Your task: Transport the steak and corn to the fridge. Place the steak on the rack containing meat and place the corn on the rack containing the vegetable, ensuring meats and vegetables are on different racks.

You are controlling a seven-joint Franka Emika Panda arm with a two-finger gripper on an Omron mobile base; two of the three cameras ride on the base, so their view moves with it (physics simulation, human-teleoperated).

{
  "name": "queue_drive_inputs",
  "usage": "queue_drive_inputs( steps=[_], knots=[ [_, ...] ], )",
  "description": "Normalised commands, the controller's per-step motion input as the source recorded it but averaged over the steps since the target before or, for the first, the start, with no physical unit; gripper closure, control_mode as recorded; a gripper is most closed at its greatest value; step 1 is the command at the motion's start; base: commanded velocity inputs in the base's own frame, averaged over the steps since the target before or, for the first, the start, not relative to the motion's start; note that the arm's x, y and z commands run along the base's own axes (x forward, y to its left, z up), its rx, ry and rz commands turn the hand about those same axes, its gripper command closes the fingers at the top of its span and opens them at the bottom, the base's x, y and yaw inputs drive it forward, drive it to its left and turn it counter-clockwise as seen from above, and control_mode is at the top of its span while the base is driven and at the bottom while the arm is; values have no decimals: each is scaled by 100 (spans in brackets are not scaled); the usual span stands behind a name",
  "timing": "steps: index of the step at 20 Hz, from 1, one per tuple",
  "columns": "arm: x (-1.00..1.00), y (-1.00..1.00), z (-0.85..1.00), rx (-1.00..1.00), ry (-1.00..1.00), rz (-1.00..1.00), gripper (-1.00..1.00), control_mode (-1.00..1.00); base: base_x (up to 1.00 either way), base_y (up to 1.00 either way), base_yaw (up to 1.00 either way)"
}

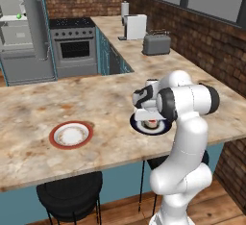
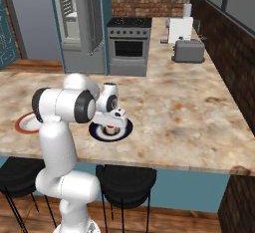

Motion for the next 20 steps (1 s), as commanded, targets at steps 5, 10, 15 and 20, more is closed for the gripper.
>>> queue_drive_inputs(
  steps=[5, 10, 15, 20],
  knots=[
    [22, 2, -19, 0, 2, 0, 100, -100, 0, 0, 0],
    [33, 0, -40, 0, 7, 8, 100, -100, 0, 0, 0],
    [34, 0, -36, 0, 1, 7, 100, -100, 0, 0, 0],
    [-15, 0, 2, 0, -7, 0, 100, -100, 0, 0, 0]
  ],
)
